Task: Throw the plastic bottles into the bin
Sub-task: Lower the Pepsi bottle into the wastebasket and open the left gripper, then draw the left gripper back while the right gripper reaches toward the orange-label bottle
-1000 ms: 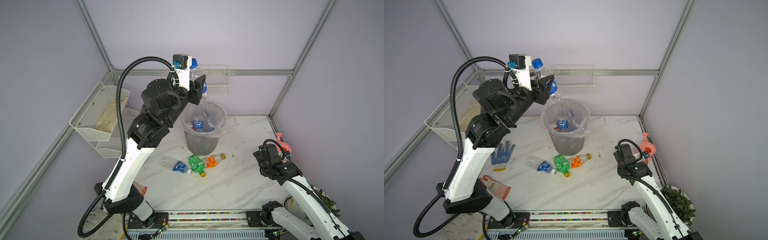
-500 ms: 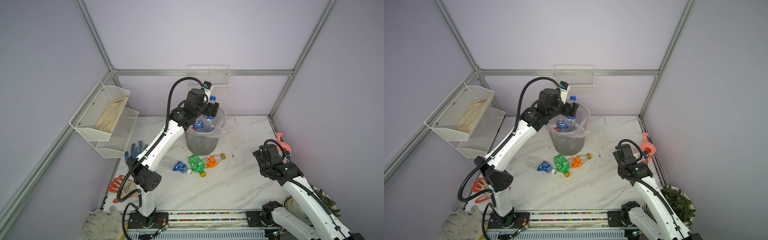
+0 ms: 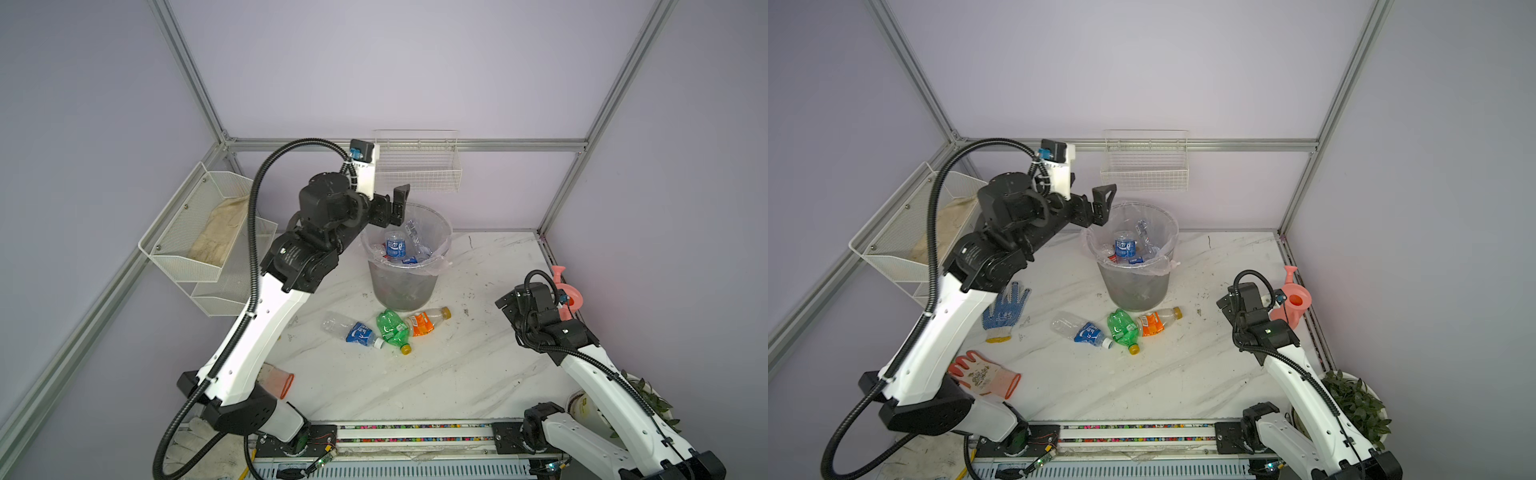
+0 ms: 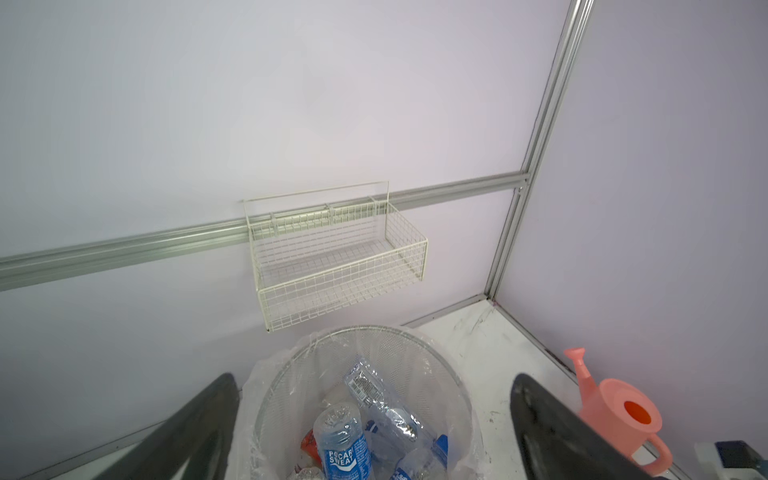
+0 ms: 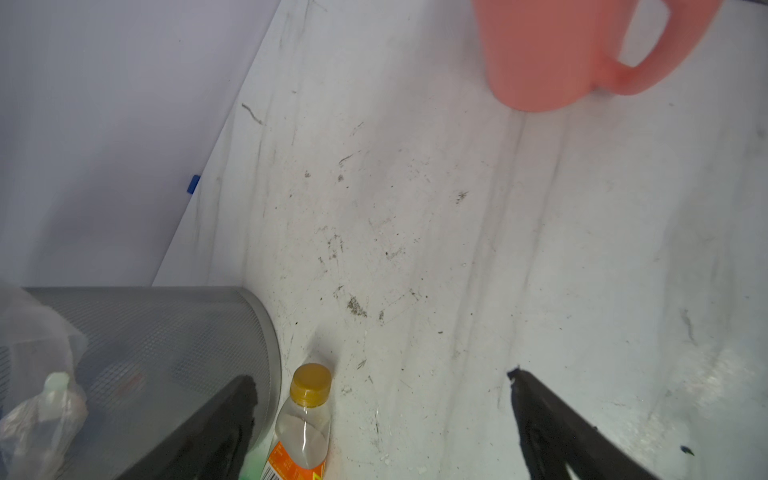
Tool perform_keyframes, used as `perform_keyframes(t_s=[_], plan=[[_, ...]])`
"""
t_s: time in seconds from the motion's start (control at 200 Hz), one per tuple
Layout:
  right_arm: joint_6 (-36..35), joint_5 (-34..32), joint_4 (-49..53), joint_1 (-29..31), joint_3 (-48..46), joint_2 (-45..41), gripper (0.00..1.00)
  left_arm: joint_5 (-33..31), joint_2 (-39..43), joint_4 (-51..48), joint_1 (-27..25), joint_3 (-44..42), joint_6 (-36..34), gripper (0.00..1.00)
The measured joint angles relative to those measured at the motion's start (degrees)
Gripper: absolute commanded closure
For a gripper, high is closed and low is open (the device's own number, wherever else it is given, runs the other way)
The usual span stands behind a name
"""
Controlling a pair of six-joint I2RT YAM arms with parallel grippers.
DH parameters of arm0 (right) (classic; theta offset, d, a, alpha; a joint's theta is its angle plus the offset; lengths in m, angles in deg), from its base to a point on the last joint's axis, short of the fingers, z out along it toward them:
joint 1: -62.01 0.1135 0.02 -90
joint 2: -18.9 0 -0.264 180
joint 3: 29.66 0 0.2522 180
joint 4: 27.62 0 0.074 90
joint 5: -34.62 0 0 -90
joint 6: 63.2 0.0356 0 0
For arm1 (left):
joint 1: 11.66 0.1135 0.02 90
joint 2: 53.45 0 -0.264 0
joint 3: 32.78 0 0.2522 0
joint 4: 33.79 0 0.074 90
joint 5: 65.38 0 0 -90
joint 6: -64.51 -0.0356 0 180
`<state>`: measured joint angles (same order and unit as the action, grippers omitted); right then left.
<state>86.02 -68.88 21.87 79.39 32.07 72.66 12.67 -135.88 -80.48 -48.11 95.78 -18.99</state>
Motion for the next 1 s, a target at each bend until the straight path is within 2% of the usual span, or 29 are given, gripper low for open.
perform_keyframes(t_s=[0.11, 0.21, 0.39, 0.51, 0.77, 1.0], plan=[[-4.4, 3.7, -4.3, 0.0, -0.4, 0.6, 0.04, -0.6, 5.2, 2.4, -0.1, -7.3, 0.7, 0.0], [-5.3, 7.8, -7.3, 0.0, -1.6, 3.0, 0.05, -1.7, 8.1, 3.2, -0.1, -14.1, 1.7, 0.0], [-3.5, 16.1, -14.2, 1.0, -7.1, 7.7, 0.07, -4.1, 13.1, 3.4, 0.0, -26.8, 4.4, 0.0], [-0.8, 19.5, -18.9, 4.0, -10.0, 9.0, 0.07, -5.0, 17.3, 3.5, 0.5, -33.6, 7.2, 0.0], [4.5, 22.7, -29.5, 12.7, -10.5, 18.3, 0.09, -5.0, 24.4, 3.5, 3.8, -41.7, 13.5, 0.0], [8.2, 23.6, -35.0, 14.3, -12.3, 21.9, 0.1, -5.0, 27.5, 2.8, 5.5, -46.1, 16.5, 0.0]])
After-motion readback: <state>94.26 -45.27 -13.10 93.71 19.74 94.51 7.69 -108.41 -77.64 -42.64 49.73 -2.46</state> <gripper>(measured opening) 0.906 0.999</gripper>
